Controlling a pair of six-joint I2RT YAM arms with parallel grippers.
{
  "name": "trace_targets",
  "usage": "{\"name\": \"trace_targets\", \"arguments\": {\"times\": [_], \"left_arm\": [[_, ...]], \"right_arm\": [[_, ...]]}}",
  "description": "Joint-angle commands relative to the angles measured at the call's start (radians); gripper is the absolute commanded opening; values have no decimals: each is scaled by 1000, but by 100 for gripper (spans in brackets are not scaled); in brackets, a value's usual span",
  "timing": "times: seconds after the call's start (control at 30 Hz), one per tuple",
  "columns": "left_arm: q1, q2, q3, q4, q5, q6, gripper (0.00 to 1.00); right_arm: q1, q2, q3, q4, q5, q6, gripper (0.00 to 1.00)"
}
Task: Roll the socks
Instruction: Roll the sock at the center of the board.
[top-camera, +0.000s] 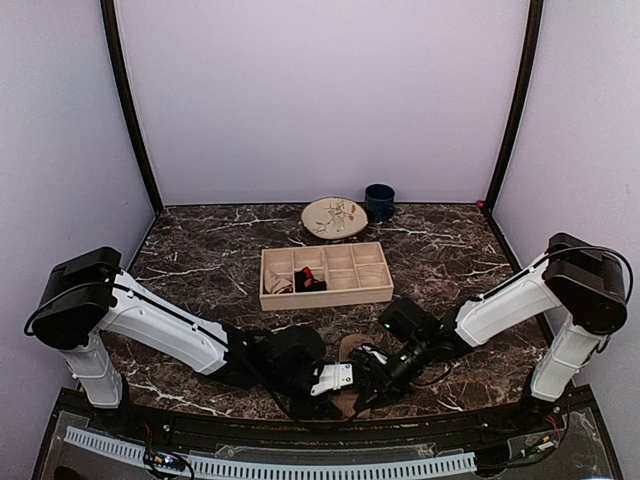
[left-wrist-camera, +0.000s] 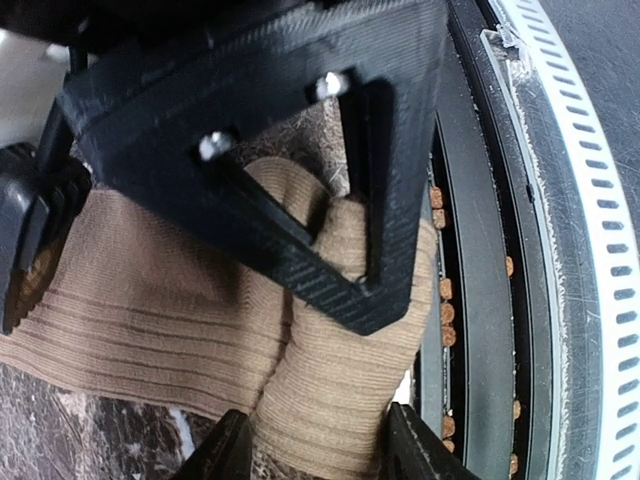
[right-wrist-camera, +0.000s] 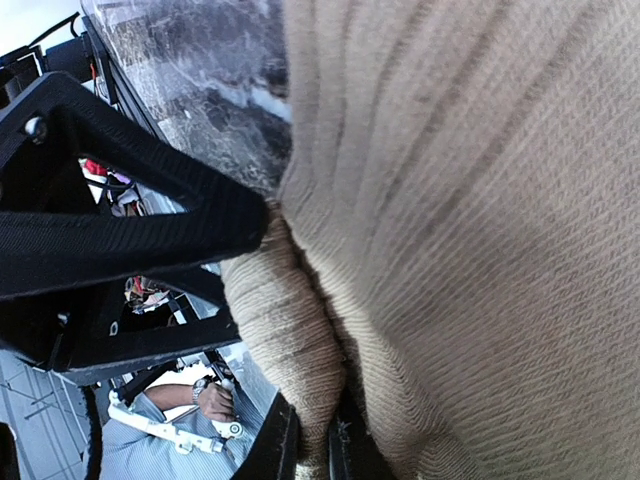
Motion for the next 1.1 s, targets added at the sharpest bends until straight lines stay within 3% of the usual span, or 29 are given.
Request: {"name": "trace_targets", "arguments": {"times": [0.0,0.27,0.63,0.93,1.07], "left_arm": [[-6,-5,28,6,39,11,50],[-6,-14,39,-35,65,35,53],[-6,32,46,-9,-17,37,44],[10,85,60,3,-75,33,21],[35,92,65,1,-49,36,13]], "right_arm": [[-9,17,16,30,-12,-3,8],[-23,41,45,27,-12,-14,8],[-31,59,62,29,-40,-19,8],[-46,99,95,27,-67,-42,9],[-57,113,148,-61,-37,-115,15]]}}
